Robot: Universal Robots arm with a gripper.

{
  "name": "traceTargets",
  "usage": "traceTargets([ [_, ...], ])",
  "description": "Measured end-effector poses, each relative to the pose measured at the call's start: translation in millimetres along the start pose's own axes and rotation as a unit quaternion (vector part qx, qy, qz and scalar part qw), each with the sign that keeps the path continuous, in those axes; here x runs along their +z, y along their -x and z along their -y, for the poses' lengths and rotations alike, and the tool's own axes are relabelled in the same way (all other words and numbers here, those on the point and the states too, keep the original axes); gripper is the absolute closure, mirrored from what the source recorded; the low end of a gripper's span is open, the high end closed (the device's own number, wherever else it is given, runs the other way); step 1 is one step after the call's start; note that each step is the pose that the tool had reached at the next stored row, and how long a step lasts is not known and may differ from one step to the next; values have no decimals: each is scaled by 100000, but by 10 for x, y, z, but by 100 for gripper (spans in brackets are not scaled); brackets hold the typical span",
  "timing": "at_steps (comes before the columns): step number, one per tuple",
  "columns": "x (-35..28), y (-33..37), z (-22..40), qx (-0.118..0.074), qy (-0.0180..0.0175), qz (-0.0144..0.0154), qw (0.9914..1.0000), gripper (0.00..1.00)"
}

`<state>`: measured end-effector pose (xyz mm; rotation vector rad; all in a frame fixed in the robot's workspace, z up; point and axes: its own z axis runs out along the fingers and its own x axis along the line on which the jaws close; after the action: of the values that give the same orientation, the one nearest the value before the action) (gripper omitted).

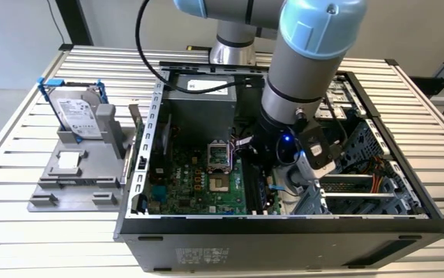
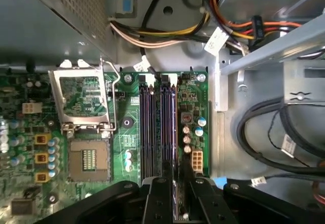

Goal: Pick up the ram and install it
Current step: 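Insert the ram into the slot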

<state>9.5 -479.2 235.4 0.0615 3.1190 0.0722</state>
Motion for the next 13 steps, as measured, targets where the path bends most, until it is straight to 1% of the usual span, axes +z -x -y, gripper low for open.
traceTargets([
  [3, -128, 3, -6, 78, 8, 7, 100000, 0],
  [9, -132, 4, -6, 77, -123, 8, 100000, 0],
  [10, -131, 4, -6, 76, -132, 11, 100000, 100],
  [13, -131, 3, -6, 81, -185, 14, 100000, 100],
])
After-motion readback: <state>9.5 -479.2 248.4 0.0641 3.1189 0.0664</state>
